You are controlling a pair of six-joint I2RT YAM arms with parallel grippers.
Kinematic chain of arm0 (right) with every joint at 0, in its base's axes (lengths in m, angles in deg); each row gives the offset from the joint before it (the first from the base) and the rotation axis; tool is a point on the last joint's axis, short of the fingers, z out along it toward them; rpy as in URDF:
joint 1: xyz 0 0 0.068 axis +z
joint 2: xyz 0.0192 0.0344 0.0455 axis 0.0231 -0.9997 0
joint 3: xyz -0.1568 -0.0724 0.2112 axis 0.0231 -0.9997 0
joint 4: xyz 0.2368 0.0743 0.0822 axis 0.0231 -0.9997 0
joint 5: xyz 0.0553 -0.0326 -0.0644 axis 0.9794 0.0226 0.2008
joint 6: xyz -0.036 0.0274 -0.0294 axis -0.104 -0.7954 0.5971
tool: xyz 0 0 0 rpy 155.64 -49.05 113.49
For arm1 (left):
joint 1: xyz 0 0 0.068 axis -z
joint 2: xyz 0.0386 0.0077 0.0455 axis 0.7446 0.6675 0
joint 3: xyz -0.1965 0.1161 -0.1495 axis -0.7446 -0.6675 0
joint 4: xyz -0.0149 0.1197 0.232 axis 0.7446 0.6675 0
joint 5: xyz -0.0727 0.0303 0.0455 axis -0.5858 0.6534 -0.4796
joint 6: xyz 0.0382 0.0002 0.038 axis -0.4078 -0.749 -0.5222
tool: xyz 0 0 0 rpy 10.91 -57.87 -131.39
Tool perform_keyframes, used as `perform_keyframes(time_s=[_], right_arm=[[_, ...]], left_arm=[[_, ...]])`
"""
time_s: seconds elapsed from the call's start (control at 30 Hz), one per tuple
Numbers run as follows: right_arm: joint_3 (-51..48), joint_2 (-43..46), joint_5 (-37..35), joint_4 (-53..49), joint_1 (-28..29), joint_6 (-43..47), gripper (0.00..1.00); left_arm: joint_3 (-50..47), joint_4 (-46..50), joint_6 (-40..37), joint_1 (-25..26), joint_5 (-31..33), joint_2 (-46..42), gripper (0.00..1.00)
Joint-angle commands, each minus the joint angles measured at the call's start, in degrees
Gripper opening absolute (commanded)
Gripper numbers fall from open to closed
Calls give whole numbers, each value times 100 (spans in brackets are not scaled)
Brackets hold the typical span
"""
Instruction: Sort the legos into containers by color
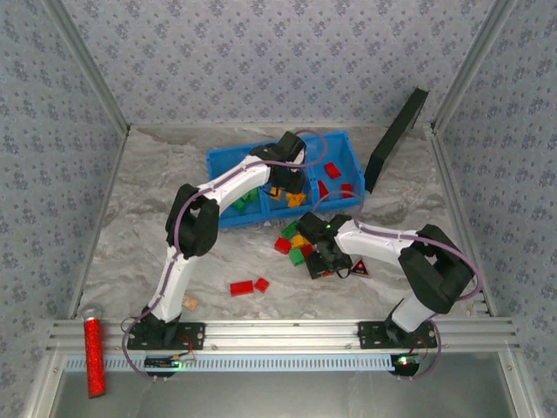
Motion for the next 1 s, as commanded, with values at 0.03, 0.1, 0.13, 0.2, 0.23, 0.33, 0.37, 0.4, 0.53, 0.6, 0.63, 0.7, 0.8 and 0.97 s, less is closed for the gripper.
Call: perform_keyframes(time_s=[0.03, 0.1, 0.13, 0.2, 0.23, 0.33, 0.37, 0.4, 0.53, 0.6, 0.63, 0.7, 0.8, 0.97], right_arm=[[39, -133, -96, -19, 74, 70, 67], [31, -141, -89, -14, 87, 70, 63], [15, -142, -79, -5, 101, 66, 62], [-5, -153, -69, 20, 113, 54, 60], [-22, -150, -59, 31, 114, 53, 59], [-52, -153, -50, 63, 123, 36, 54], [-72, -150, -47, 74, 135, 31, 53], [-89, -150, -32, 84, 139, 26, 52], [-161, -177, 21, 138, 141, 17, 47], [-150, -185, 16, 108, 162, 17, 45], [-149, -172, 8, 83, 175, 17, 43], [-143, -109, 2, 6, 201, 26, 40], [-119, 115, 14, -169, 205, 17, 38], [-111, 682, 175, -477, 197, -66, 35]], left_arm=[[174, 140, 11, 12, -69, 13, 47], [173, 144, 4, 10, -69, -50, 49], [178, 136, -4, 14, -58, -78, 50], [191, 159, -30, 11, -30, -147, 52], [204, 169, -39, 15, -12, -188, 53], [233, 203, -82, 9, 28, -348, 56], [243, 213, -93, 15, 50, -410, 56], [251, 218, -108, 11, 62, -484, 56], [346, 264, -160, 3, 136, -747, 57], [431, 305, -161, 11, 125, -877, 58], [454, 318, -159, 15, 117, -936, 58], [463, 334, -167, 16, 108, -1100, 58], [449, 425, -251, 38, 115, -1335, 59], [77, 519, -404, 100, 201, -1864, 61]])
